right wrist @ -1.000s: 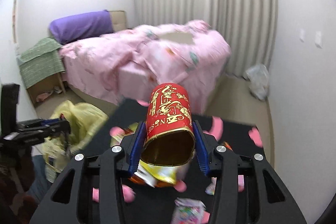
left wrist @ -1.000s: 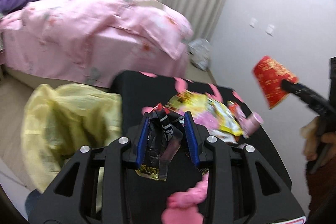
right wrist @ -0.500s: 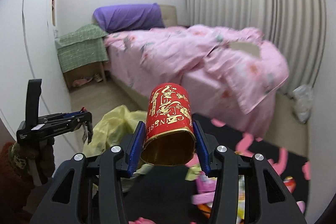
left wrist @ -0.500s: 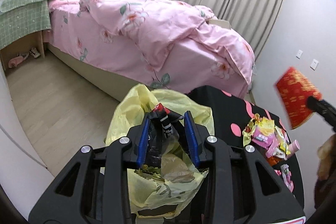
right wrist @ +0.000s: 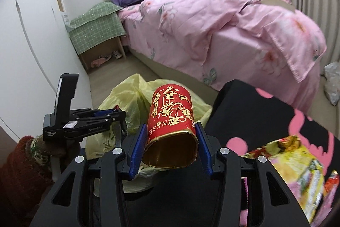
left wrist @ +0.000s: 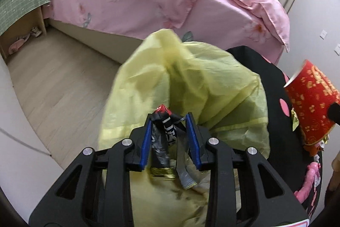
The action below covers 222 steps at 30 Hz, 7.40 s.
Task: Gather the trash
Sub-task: 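Carry both items to the yellow trash bag and open both tools, then move the left tool back over the table and grasp a pink candy stick, then lift the pink candy stick with the left tool while the right tool grasps a red wrapper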
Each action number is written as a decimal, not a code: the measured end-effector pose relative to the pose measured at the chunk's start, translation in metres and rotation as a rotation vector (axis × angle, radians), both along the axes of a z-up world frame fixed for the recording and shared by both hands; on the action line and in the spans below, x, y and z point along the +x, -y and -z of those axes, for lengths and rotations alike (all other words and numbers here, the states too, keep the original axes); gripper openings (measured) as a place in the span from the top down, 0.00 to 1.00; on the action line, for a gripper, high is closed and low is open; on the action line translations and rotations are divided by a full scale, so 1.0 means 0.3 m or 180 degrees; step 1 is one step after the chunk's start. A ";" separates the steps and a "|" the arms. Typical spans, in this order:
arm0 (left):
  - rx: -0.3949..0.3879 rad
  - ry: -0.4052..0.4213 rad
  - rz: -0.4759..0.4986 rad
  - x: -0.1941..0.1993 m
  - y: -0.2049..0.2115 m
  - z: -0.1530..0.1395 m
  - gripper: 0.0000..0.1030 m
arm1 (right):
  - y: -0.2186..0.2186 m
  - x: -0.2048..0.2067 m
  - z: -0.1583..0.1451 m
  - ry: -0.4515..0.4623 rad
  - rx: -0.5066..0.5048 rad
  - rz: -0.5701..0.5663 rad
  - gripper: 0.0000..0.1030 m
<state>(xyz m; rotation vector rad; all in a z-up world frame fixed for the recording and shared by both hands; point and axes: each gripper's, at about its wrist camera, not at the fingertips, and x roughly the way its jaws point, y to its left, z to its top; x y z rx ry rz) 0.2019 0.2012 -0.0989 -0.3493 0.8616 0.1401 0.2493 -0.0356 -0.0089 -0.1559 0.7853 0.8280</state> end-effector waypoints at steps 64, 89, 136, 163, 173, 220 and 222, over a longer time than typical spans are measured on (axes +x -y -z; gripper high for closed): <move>-0.0042 0.0757 0.1834 0.081 0.947 -0.295 0.23 | 1.089 -0.183 0.099 0.0449 -0.0384 0.2162 0.45; 0.0029 0.0149 0.2672 0.320 1.642 -0.076 0.47 | 1.592 -0.248 0.251 0.0233 -0.0074 0.3157 0.45; -0.0405 0.0207 0.1908 0.055 0.781 -0.122 0.93 | 1.109 0.418 0.225 -0.0483 -0.0435 0.2614 0.49; -0.0558 0.0430 0.1964 -0.049 0.808 -0.160 0.92 | 1.055 -0.001 0.027 0.0071 -0.0146 0.2053 0.94; -0.0549 0.0457 0.1860 -0.021 0.771 -0.162 0.92 | 0.978 0.072 0.132 0.0065 -0.0100 0.2245 0.46; -0.0900 0.0360 0.1834 0.043 0.687 -0.065 0.92 | 0.966 0.452 0.339 -0.0534 -0.1413 0.2440 0.51; -0.0919 0.0340 0.1829 0.048 0.688 -0.059 0.92 | 0.958 0.433 0.334 -0.0424 -0.1442 0.2412 0.69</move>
